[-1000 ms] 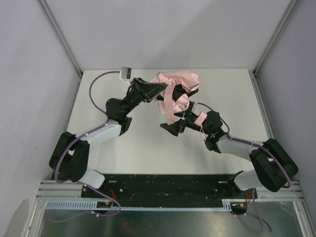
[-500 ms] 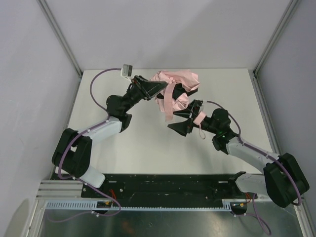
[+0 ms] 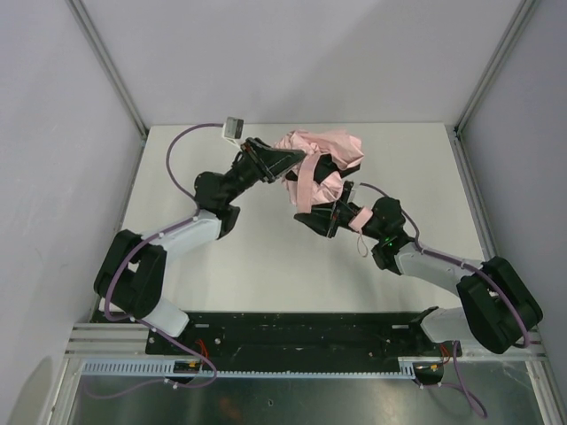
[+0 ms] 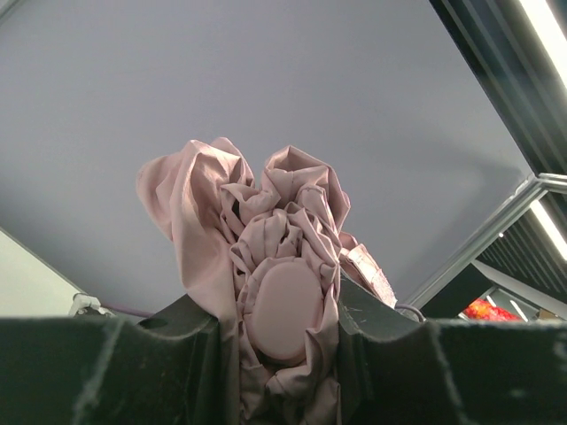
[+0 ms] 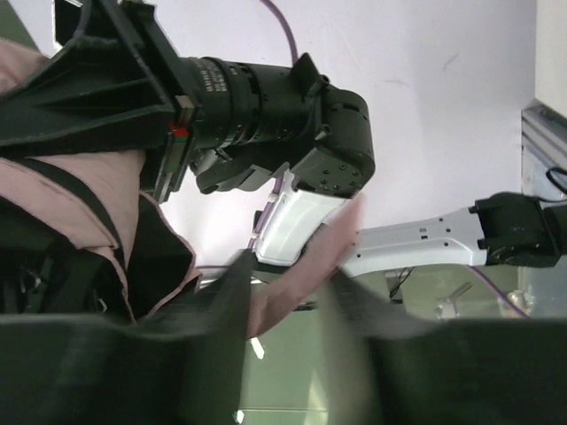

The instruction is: Put away the umbrella

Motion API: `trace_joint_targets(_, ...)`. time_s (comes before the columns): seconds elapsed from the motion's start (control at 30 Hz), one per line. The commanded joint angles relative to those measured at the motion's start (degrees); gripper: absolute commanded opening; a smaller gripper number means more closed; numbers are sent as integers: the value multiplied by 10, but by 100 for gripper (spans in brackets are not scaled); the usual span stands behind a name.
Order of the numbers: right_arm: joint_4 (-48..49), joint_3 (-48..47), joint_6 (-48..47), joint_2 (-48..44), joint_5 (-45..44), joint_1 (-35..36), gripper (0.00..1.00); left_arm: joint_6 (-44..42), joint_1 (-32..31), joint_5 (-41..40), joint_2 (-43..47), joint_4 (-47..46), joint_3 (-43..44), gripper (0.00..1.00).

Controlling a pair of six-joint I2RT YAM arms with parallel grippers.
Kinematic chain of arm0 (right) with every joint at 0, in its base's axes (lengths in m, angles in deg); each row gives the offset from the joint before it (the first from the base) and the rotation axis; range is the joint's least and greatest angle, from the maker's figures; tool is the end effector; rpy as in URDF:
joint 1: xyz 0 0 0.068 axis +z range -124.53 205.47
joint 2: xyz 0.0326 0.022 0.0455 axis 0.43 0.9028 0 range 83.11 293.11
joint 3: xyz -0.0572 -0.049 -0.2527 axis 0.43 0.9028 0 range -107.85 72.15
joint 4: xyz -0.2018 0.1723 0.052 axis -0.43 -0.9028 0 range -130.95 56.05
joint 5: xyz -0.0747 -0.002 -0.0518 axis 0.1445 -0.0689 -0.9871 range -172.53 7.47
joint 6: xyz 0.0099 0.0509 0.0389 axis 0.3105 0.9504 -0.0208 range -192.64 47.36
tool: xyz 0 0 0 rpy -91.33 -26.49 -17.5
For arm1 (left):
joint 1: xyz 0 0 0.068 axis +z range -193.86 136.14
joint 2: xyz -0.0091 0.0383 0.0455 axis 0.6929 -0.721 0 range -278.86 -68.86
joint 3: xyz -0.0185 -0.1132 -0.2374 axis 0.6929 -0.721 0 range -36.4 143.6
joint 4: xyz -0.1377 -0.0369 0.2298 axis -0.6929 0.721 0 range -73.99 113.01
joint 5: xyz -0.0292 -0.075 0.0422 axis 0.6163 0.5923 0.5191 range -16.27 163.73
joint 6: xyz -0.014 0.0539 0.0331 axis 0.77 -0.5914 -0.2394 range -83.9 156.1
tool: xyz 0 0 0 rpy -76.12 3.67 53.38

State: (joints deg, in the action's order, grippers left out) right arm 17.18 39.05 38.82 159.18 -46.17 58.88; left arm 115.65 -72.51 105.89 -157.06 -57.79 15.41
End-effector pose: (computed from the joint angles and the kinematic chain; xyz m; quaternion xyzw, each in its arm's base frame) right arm 0.2335 0.1899 0.2473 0.2087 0.6319 0.7461 0.0218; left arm 0.2901 -0.1890 0.3361 0.0413 0.4911 -0.7698 0.4058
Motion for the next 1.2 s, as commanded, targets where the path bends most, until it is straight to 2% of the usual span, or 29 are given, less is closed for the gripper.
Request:
trace_joint_targets(0.0, 66, -5, 11, -6, -19, -1, 25, 7, -11, -10, 8, -224, 24, 0)
trace_joint_targets(0.03, 67, -5, 3, -5, -21, -5, 12, 12, -14, -13, 8, -224, 20, 0)
trace_joint_targets(0.07, 69, -5, -8, -2, -22, -10, 6, 20, -20, -17, 8, -224, 17, 0)
trace_joint_targets(0.13, 85, -9, -39, 14, -20, -24, 2, 40, -32, -26, 8, -224, 6, 0)
trace_joint_targets(0.2, 100, -21, -82, 40, -5, -46, 0, 73, -46, -34, 6, -224, -6, 0)
trace_joint_targets(0.33, 191, -45, -151, 107, 16, -93, 0, 138, -77, -51, 8, -223, -57, 0)
trace_joint_targets(0.53, 334, -81, -200, 187, 44, -163, 0, 170, -83, -86, 52, -206, -205, 0)
trace_joint_targets(0.67, 343, -87, -249, 158, 46, -197, 0, 128, -73, -73, 111, -76, -264, 0)
trace_joint_targets(0.77, 298, -88, -300, 116, 47, -196, 0, 74, -66, -79, 159, 24, -287, 0)
trace_joint_targets(0.87, 319, -88, -302, 96, 44, -180, 0, 18, -62, -74, 192, 114, -292, 0)
trace_joint_targets(0.97, 323, -90, -308, 84, 40, -176, 0, -16, -62, -53, 199, 152, -298, 0)
trace_joint_targets(1.03, 361, -95, -287, 95, 40, -178, 0, -40, -62, -32, 196, 191, -293, 0)
trace_joint_targets(1.17, 381, -106, -302, 84, 49, -174, 0, -54, -61, -19, 195, 229, -304, 0)
